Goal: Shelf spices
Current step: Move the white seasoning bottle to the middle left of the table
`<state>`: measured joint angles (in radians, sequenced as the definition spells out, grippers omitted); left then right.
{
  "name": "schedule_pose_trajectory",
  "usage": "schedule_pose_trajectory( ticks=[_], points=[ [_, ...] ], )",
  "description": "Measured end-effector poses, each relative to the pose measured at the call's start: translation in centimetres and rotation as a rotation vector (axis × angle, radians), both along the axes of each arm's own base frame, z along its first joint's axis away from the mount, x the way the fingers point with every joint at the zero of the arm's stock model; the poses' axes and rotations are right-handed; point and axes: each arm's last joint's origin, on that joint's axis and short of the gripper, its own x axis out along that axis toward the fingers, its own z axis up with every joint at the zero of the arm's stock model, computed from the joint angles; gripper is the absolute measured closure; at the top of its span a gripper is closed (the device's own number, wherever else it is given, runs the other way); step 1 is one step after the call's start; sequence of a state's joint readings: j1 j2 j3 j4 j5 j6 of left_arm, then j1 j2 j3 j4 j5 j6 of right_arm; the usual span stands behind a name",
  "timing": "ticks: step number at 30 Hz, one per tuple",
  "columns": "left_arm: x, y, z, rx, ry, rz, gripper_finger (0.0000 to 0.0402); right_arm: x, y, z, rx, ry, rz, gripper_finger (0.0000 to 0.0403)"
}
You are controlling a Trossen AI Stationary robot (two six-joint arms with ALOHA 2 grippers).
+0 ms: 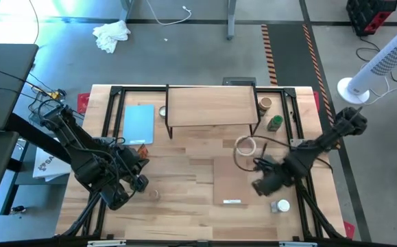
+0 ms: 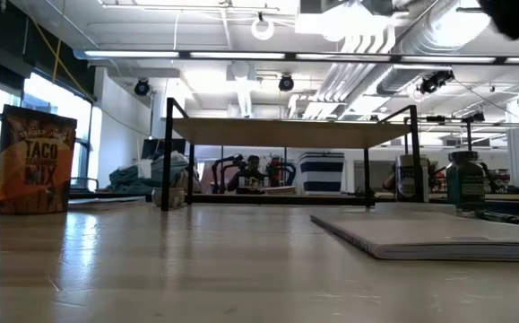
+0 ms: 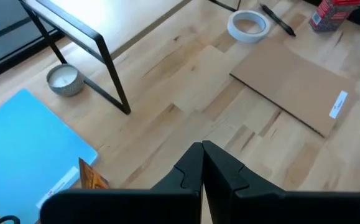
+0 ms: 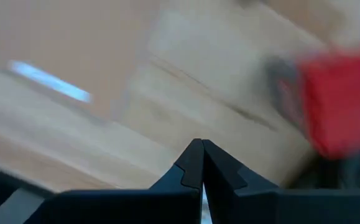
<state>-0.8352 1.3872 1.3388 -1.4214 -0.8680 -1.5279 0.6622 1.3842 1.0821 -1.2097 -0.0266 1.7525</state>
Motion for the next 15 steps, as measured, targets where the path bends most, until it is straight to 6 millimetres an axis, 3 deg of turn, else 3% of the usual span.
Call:
schedule_pose_trajectory(
  ticks=[5, 15],
  points=[
    [0.0, 0.0, 0.0, 0.007, 0.013, -0.013, 0.0401, -2.7, 2.1, 0.0, 0.044, 0.146, -0.112, 0.0403],
    [0.0, 0.0, 0.0, 0.014, 0.008, -0.014, 0.0401, -5.3, 5.2, 0.0, 0.122, 0.208, -0.210, 0.0403]
  ],
)
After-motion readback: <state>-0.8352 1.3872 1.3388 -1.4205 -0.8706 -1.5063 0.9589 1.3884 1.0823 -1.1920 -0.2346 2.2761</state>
